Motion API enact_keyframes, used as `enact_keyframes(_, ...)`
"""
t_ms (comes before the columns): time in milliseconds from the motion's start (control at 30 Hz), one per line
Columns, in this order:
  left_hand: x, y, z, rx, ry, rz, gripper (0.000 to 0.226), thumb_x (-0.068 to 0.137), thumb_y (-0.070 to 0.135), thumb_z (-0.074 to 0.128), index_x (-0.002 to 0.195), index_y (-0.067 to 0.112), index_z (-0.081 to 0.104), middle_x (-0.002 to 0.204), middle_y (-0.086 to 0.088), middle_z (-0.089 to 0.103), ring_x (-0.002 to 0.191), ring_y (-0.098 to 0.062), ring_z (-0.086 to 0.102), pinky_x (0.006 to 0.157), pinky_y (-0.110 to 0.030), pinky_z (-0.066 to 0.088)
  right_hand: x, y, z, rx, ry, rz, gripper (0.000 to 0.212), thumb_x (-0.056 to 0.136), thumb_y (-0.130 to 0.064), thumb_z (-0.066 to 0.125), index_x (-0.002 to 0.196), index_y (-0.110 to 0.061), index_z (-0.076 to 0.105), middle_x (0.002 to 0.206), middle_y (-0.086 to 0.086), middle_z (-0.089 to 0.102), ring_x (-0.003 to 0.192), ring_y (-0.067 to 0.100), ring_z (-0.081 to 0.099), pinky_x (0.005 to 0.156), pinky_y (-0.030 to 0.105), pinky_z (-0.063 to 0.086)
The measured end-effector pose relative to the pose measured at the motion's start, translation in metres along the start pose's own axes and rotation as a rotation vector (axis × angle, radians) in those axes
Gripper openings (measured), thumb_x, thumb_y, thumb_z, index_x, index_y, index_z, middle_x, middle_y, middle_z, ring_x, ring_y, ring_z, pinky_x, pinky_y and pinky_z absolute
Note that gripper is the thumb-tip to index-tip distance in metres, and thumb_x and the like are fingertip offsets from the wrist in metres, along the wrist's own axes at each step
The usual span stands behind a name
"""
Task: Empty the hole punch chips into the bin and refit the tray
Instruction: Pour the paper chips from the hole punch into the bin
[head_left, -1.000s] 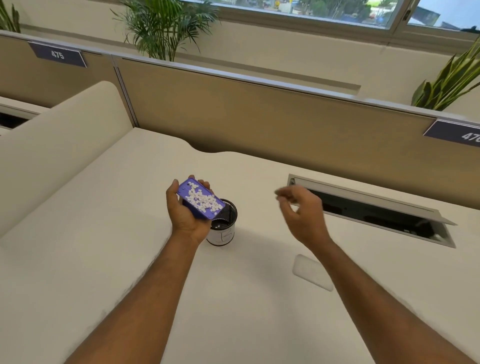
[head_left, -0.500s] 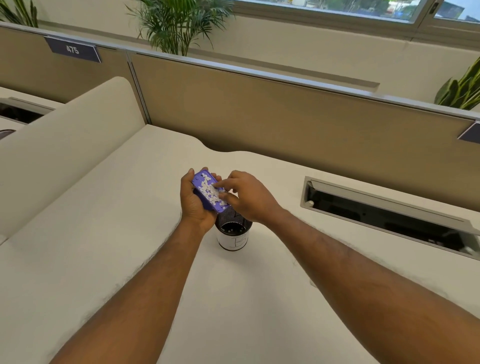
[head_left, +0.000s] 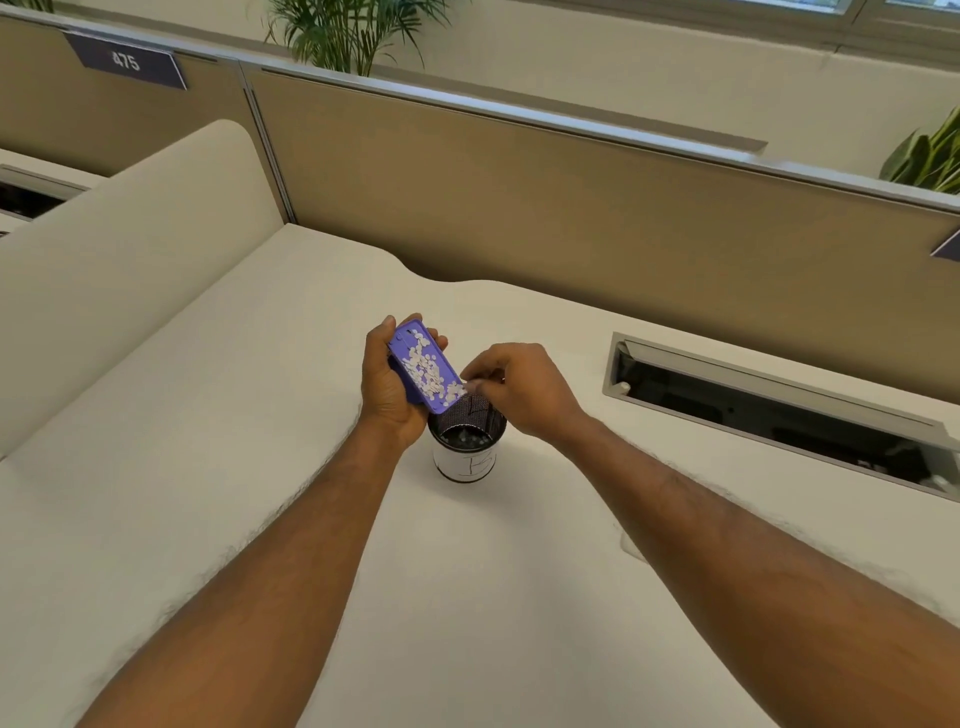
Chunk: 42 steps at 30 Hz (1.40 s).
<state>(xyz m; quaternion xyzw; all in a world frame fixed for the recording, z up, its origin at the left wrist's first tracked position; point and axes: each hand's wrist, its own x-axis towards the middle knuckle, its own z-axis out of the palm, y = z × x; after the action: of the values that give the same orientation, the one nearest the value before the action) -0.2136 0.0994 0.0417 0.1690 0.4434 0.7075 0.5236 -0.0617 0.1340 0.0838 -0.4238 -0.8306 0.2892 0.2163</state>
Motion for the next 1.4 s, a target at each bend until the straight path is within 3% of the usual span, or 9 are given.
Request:
enact_keyframes(100, 0.0, 0.003, 0.002, 0.028, -0.025, 0.01, 0.041, 0.088, 0.05, 0.045, 0.103, 0.018, 0.065, 0.086, 0.002, 0.072, 0.08, -0.014, 0.068, 0.074, -0.027, 0.056, 0.003, -0.003, -0.002, 0.052, 0.002, 0.016, 0.019, 0.086, -0.021, 0.068, 0.099, -0.007, 0.071, 0.101, 0.009, 0.074, 0.091, 0.017, 0.066, 0.077, 0.034, 0.058)
enact_keyframes(233, 0.0, 0.002, 0.003, 0.064, -0.055, 0.019, 0.043, 0.084, 0.05, 0.046, 0.103, 0.016, 0.065, 0.088, 0.0, 0.069, 0.078, -0.014, 0.067, 0.072, -0.027, 0.056, 0.003, -0.002, -0.002, -0.007, -0.116, 0.016, 0.019, 0.086, -0.023, 0.068, 0.1, -0.01, 0.071, 0.104, 0.008, 0.073, 0.093, 0.019, 0.066, 0.073, 0.037, 0.06)
enact_keyframes(367, -0.002, 0.001, 0.004, 0.065, -0.049, 0.019, 0.04, 0.094, 0.045, 0.039, 0.105, 0.016, 0.064, 0.092, -0.002, 0.067, 0.078, -0.015, 0.066, 0.07, -0.027, 0.055, 0.002, 0.0, -0.005, 0.002, -0.064, 0.013, 0.017, 0.085, -0.019, 0.068, 0.101, -0.014, 0.072, 0.1, 0.004, 0.074, 0.084, 0.016, 0.064, 0.069, 0.036, 0.057)
enact_keyframes(500, -0.003, 0.002, 0.006, 0.058, -0.065, -0.016, 0.041, 0.095, 0.045, 0.036, 0.11, 0.015, 0.061, 0.095, -0.003, 0.063, 0.082, -0.018, 0.062, 0.074, -0.034, 0.053, 0.005, -0.008, -0.004, -0.022, -0.007, -0.08, 0.027, 0.085, -0.015, 0.067, 0.112, -0.019, 0.068, 0.1, 0.003, 0.069, 0.081, 0.017, 0.062, 0.068, 0.034, 0.052)
enact_keyframes(667, -0.003, 0.003, 0.005, 0.041, -0.073, -0.033, 0.04, 0.096, 0.044, 0.036, 0.109, 0.016, 0.062, 0.093, -0.003, 0.063, 0.077, -0.017, 0.064, 0.065, -0.03, 0.057, 0.008, -0.011, 0.002, -0.147, -0.019, -0.138, 0.03, 0.09, -0.026, 0.061, 0.119, -0.02, 0.065, 0.104, 0.004, 0.067, 0.089, 0.019, 0.06, 0.069, 0.038, 0.052)
enact_keyframes(800, -0.004, 0.003, 0.004, 0.052, -0.058, -0.007, 0.037, 0.096, 0.042, 0.037, 0.102, 0.018, 0.064, 0.09, -0.003, 0.064, 0.068, -0.013, 0.067, 0.062, -0.026, 0.057, 0.002, -0.006, 0.005, -0.21, -0.021, -0.159, 0.028, 0.092, -0.029, 0.058, 0.116, -0.019, 0.067, 0.105, 0.004, 0.07, 0.089, 0.02, 0.061, 0.066, 0.036, 0.049)
enact_keyframes(1033, -0.006, 0.003, 0.006, 0.09, -0.06, 0.029, 0.037, 0.089, 0.045, 0.045, 0.105, 0.017, 0.064, 0.088, -0.001, 0.069, 0.069, -0.015, 0.068, 0.062, -0.026, 0.057, -0.007, 0.0, -0.003, -0.2, -0.028, -0.126, 0.02, 0.087, -0.022, 0.065, 0.105, -0.017, 0.073, 0.103, 0.003, 0.075, 0.089, 0.021, 0.065, 0.07, 0.035, 0.053)
enact_keyframes(1233, -0.007, 0.004, 0.008, 0.118, -0.063, 0.038, 0.039, 0.085, 0.047, 0.047, 0.104, 0.018, 0.065, 0.083, 0.003, 0.072, 0.07, -0.015, 0.067, 0.063, -0.026, 0.057, -0.014, 0.001, -0.001, -0.224, -0.085, -0.139, 0.024, 0.088, -0.025, 0.066, 0.108, -0.015, 0.072, 0.108, 0.004, 0.073, 0.094, 0.021, 0.065, 0.071, 0.032, 0.053)
enact_keyframes(1400, -0.006, 0.007, 0.011, 0.124, -0.066, 0.037, 0.038, 0.082, 0.048, 0.048, 0.099, 0.02, 0.066, 0.082, 0.002, 0.071, 0.07, -0.014, 0.065, 0.063, -0.025, 0.056, -0.015, 0.0, -0.002, -0.19, 0.003, -0.157, 0.021, 0.087, -0.022, 0.066, 0.105, -0.014, 0.072, 0.099, 0.005, 0.072, 0.087, 0.021, 0.062, 0.068, 0.035, 0.051)
